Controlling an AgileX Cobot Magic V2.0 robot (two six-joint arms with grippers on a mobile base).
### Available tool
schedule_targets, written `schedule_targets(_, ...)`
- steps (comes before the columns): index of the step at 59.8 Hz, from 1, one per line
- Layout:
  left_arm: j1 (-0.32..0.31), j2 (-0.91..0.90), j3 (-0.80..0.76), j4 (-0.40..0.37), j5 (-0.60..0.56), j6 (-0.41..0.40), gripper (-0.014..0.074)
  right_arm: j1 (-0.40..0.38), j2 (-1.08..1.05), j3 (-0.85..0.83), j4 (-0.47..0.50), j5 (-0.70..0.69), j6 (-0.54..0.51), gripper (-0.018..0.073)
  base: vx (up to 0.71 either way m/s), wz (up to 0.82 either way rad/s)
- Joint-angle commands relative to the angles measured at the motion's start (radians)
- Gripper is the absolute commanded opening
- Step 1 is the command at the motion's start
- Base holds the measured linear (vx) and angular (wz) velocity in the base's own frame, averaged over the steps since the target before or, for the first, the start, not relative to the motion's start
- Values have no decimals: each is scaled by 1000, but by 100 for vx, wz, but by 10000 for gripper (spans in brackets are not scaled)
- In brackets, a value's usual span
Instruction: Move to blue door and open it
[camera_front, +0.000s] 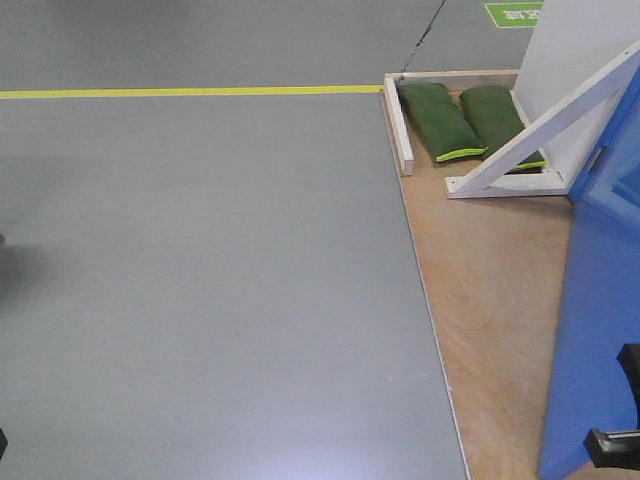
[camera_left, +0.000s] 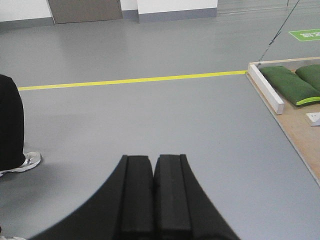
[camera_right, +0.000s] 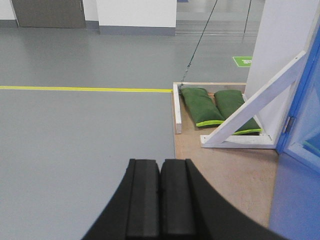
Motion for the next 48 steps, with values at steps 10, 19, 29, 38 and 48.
schedule_targets(10,1,-16,4,0,-78,-3,70,0,-19,17,-2,-78,-8,5,4,1)
schedule_targets(19,1,-15,4,0,-78,-3,70,0,-19,17,-2,-78,-8,5,2,0)
schedule_targets(29,1,-15,4,0,-78,-3,70,0,-19,17,-2,-76,-8,5,0,0)
schedule_targets(38,1,-15,4,0,-78,-3,70,0,-18,17,-2,-78,-8,5,0,0)
schedule_targets(48,1,-15,4,0,-78,-3,70,3,-18,17,-2,-78,-8,5,0,0)
